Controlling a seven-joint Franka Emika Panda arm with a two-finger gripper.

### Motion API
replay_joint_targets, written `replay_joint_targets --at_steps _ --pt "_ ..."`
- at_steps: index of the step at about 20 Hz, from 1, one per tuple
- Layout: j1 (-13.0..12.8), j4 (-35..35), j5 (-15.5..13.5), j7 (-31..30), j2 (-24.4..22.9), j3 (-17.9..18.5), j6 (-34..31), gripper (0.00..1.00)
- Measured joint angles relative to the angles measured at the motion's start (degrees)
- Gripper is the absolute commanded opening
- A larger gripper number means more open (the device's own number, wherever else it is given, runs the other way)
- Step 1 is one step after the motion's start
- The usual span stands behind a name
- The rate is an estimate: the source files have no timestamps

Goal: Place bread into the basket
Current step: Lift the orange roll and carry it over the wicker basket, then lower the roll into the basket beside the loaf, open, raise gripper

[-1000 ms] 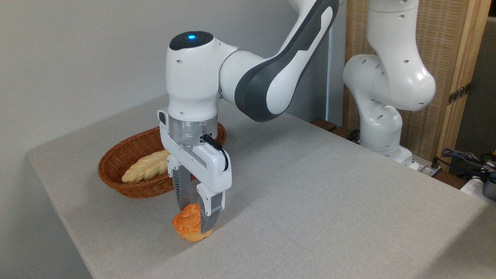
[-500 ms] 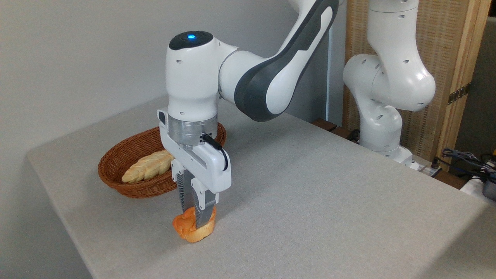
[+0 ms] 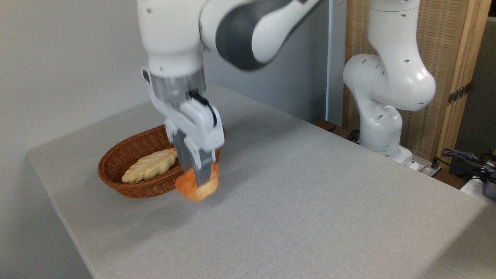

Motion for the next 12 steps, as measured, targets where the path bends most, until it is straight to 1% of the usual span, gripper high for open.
replay_joint_targets --at_steps 2,3,8,9,10,11,12 --pt "-0.04 1.88 -0.72 -0.35 -0.51 -1.63 -4.72 0.52" --pt "-0.08 2.17 -0.89 -1.17 -0.62 -2.97 -5.72 0.52" --pt "-0.30 2.09 -1.09 -6.40 -0.32 -10.53 -6.37 0.52" --pt "-0.32 2.04 -1.11 -7.16 -0.17 -11.64 -6.37 0.55" --pt "-0.33 1.98 -1.11 -7.78 0.02 -12.76 -6.37 0.69" --pt "-0.36 1.88 -1.19 -8.29 0.31 -14.08 -6.37 0.90" --pt "-0.36 1.74 -1.29 -8.36 0.60 -15.12 -6.38 1.00"
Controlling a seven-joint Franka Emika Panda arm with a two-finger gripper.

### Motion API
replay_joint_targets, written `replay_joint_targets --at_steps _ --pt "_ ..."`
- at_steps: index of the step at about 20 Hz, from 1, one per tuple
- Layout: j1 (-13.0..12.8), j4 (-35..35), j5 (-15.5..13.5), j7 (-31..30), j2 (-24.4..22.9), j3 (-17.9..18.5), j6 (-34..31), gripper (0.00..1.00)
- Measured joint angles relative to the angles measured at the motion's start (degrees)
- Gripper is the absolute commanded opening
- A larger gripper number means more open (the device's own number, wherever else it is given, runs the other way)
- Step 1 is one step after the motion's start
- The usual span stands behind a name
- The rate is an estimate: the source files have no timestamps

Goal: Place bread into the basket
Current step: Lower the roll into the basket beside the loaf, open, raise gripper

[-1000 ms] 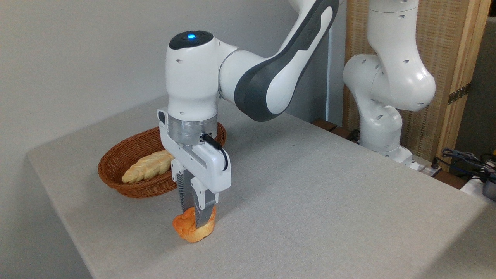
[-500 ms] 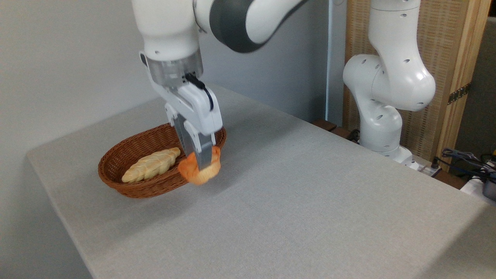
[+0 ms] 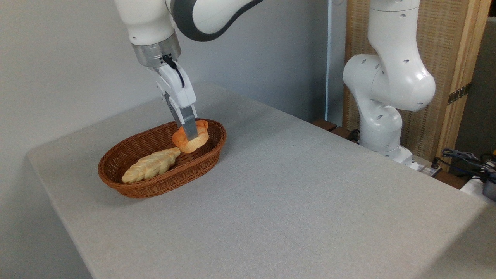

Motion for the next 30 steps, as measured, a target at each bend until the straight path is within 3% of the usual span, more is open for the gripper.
replay_joint_targets --at_steps 6,17,19,24,27,30 --pt "0.01 -0.47 -0.12 -0.82 2.28 -4.12 0.00 1.00" --pt "0.22 -0.21 -0.10 -0.97 2.29 -3.87 0.06 1.00" --pt "0.32 0.97 -0.04 -1.06 2.02 -2.24 0.18 1.00" --pt "0.90 10.21 -0.01 -1.01 0.75 7.31 -0.03 1.00" --pt "0.82 12.26 -0.01 0.09 0.67 12.32 -1.86 1.00" --pt "0.77 12.84 -0.01 1.77 0.73 14.21 -3.96 1.00"
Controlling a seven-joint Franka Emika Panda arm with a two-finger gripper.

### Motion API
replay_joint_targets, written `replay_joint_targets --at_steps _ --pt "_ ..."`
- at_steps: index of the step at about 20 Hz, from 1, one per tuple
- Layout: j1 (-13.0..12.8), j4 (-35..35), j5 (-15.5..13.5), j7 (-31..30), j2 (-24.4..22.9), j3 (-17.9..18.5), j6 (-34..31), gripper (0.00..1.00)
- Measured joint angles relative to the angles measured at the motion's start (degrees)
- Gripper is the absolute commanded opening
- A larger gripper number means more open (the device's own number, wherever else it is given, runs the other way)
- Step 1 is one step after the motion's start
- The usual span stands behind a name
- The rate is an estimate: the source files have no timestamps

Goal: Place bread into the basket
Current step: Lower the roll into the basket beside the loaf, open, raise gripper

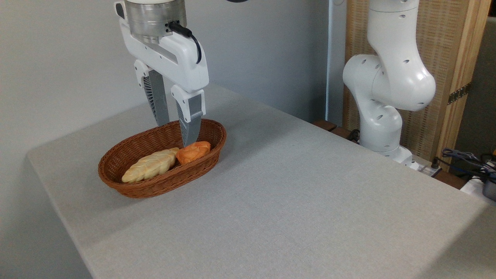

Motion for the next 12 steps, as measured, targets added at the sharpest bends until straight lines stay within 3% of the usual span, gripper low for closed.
replay_joint_targets --at_steps 12 --pt "-0.64 0.39 0.17 0.00 -0.01 0.13 -2.96 1.00"
